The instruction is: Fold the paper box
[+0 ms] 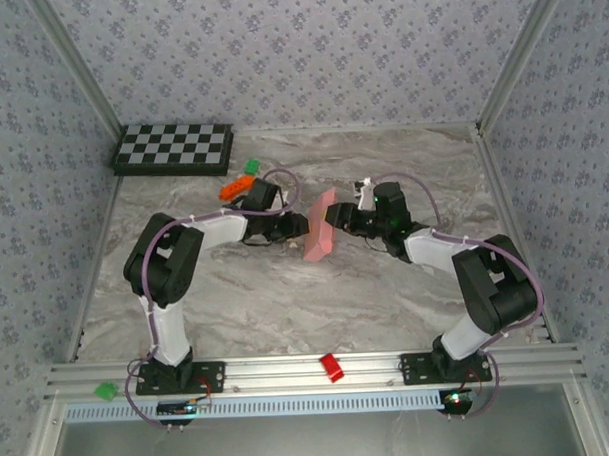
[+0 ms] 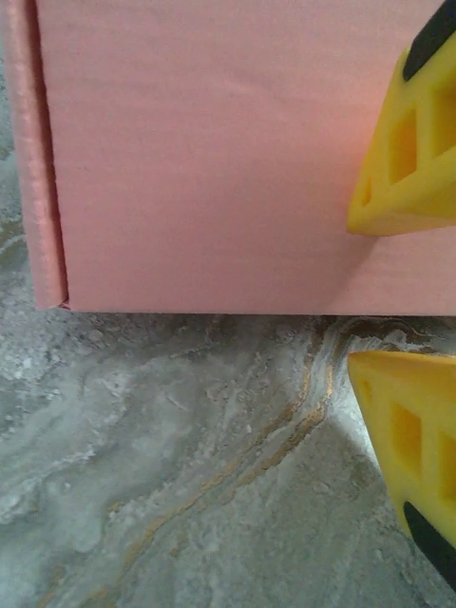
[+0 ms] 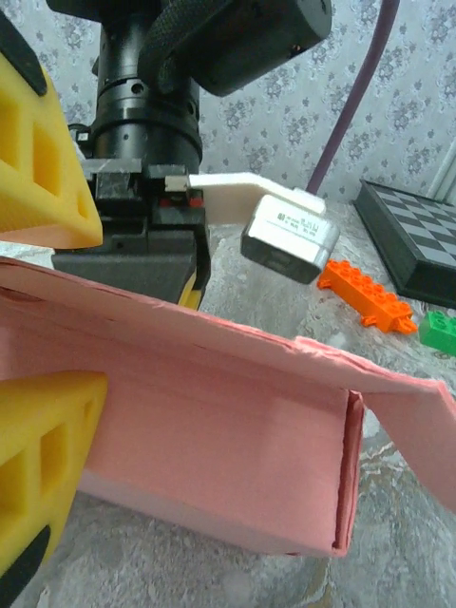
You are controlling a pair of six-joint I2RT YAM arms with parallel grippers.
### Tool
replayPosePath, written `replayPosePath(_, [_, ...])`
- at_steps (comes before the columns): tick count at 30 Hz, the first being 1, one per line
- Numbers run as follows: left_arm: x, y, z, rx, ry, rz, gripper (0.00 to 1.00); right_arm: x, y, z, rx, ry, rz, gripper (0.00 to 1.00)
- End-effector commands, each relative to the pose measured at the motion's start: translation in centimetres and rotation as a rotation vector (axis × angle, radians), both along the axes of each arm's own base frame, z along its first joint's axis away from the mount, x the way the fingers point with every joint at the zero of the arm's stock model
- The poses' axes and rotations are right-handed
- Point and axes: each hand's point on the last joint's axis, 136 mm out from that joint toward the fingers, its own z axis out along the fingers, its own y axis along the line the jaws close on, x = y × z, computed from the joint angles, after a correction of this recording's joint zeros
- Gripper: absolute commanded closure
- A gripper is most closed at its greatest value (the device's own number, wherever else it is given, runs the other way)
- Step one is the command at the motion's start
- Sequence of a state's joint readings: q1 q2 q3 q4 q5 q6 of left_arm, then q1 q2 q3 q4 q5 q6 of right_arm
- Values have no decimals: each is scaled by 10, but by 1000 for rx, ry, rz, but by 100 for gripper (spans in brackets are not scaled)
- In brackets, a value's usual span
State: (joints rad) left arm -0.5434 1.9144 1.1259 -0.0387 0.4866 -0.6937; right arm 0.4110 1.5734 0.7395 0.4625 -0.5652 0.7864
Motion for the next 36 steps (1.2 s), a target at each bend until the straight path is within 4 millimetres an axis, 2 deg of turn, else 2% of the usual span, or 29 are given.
replayPosePath(1, [0, -5, 1, -29, 3, 4, 63, -1, 9, 1, -19, 5, 42, 60])
replayPosePath(7, [6, 12, -6, 9, 16, 78, 63, 2, 18, 6, -26, 1, 73, 59])
replayPosePath(11, [12, 21, -3, 38, 3, 114, 61, 5, 22, 18, -52, -25, 86, 57])
replayPosePath(19, [23, 29, 5, 71, -15, 143, 61, 12, 12, 38, -160, -72, 61, 51])
replayPosePath(23, [29, 31, 7, 82, -22, 156, 61, 16, -6, 40, -228, -78, -23, 53])
replayPosePath(25, [32, 30, 8, 83, -28, 153, 61, 17, -20, 30, -289, -55, -87, 56])
replayPosePath(27, [36, 27, 9, 80, -31, 138, 61, 15, -37, 11, -367, 2, -148, 61])
replayPosePath(30, [40, 19, 11, 62, -36, 110, 62, 8, -49, -15, -425, 67, -191, 66])
replayPosePath(33, [45, 12, 13, 49, -40, 81, 62, -2, -50, -39, -431, 131, -193, 70])
replayPosePath(36, [49, 5, 15, 35, -42, 49, 63, -12, -36, -56, -406, 168, -151, 71])
